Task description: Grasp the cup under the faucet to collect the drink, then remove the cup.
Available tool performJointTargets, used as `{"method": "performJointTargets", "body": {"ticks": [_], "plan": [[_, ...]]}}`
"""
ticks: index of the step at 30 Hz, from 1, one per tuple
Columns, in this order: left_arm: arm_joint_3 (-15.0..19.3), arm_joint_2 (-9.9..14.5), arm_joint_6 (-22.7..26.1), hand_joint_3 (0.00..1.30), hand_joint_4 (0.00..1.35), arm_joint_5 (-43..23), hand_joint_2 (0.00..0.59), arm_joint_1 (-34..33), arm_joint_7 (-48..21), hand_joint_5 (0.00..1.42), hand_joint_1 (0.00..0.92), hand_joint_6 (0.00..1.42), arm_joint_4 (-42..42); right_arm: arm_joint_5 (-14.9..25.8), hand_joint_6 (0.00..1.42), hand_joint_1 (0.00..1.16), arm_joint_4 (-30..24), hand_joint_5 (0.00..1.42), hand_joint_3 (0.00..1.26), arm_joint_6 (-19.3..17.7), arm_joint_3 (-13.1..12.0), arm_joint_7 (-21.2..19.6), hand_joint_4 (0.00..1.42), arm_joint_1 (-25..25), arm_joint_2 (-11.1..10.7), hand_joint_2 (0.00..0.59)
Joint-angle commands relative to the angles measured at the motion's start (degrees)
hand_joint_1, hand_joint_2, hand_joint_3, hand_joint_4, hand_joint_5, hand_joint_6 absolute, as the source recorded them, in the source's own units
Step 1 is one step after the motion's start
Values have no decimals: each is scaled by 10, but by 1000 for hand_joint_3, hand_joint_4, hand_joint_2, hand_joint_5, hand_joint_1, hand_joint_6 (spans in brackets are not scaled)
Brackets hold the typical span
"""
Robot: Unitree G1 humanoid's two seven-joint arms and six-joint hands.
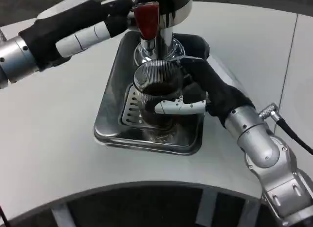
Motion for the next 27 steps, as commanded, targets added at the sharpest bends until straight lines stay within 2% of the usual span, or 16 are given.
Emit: {"method": "performJointTargets", "body": {"ticks": [1, 6, 13, 27], "plan": [[16, 13, 66, 94, 45, -11, 118, 37, -8, 205, 0, 191, 14, -5, 761, 910, -18, 793, 639, 1, -2, -6, 699, 19, -1, 228], [38, 10, 134, 96, 46, -48, 119, 33, -21, 216, 0, 231, -5, -7, 801, 914, -31, 814, 651, 6, -4, -5, 708, 26, -3, 220], [67, 18, 202, 103, 63, -74, 119, 52, -37, 237, 0, 251, -63, -9, 874, 921, -42, 841, 672, 10, -7, -9, 725, 33, -1, 219], [106, 41, 267, 106, 79, -96, 110, 106, -34, 254, 0, 288, -151, -18, 1041, 969, -93, 1025, 794, 20, -15, -21, 909, 66, 2, 217]]}}
